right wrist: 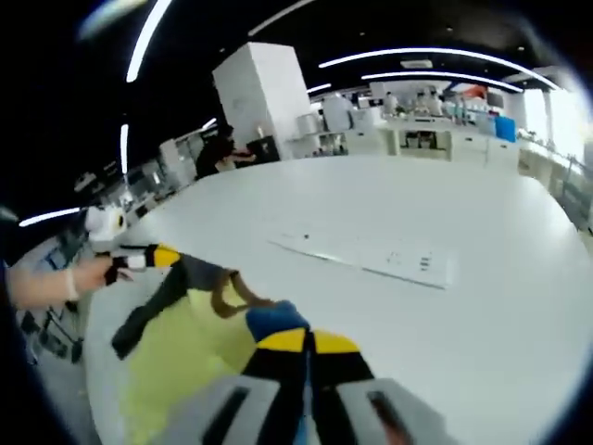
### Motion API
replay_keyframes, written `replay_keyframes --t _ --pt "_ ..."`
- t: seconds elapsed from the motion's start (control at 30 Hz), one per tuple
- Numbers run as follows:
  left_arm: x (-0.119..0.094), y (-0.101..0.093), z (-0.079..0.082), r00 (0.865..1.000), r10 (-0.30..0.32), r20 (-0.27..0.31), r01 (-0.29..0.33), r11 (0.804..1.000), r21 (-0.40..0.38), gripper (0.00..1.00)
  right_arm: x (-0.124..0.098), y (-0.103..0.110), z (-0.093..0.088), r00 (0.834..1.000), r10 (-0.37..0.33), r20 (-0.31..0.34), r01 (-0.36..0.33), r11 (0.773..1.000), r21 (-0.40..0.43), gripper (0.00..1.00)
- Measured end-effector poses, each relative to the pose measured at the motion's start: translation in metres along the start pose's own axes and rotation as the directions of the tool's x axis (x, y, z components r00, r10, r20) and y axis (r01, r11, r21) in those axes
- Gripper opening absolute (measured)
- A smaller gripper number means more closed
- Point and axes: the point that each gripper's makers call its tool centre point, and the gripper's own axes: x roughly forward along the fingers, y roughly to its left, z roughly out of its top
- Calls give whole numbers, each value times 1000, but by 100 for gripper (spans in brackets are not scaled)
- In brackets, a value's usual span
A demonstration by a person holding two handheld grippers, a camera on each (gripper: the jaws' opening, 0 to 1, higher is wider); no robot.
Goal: Fold the garment on the visible template until the final outline fits inside the template.
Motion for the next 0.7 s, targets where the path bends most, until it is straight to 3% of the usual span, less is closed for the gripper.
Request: replay_keyframes --t 0.1,0.27,0.4,0.7 --pt "14 14 -5 1000 9 -14 -10 1000 -11 0 12 -5 -6 1000 -1 -24 1 1000 15 0" --pt "18 13 -20 998 31 -53 -33 999 -25 0 26 -22 -16 998 -37 -55 39 999 36 0" --pt "25 17 -31 996 41 -81 -41 999 -1 0 24 -25 -26 995 -60 -83 63 997 42 0" --pt "31 25 -33 996 48 -81 -46 999 29 0 25 -26 -34 993 -65 -100 70 996 49 0"
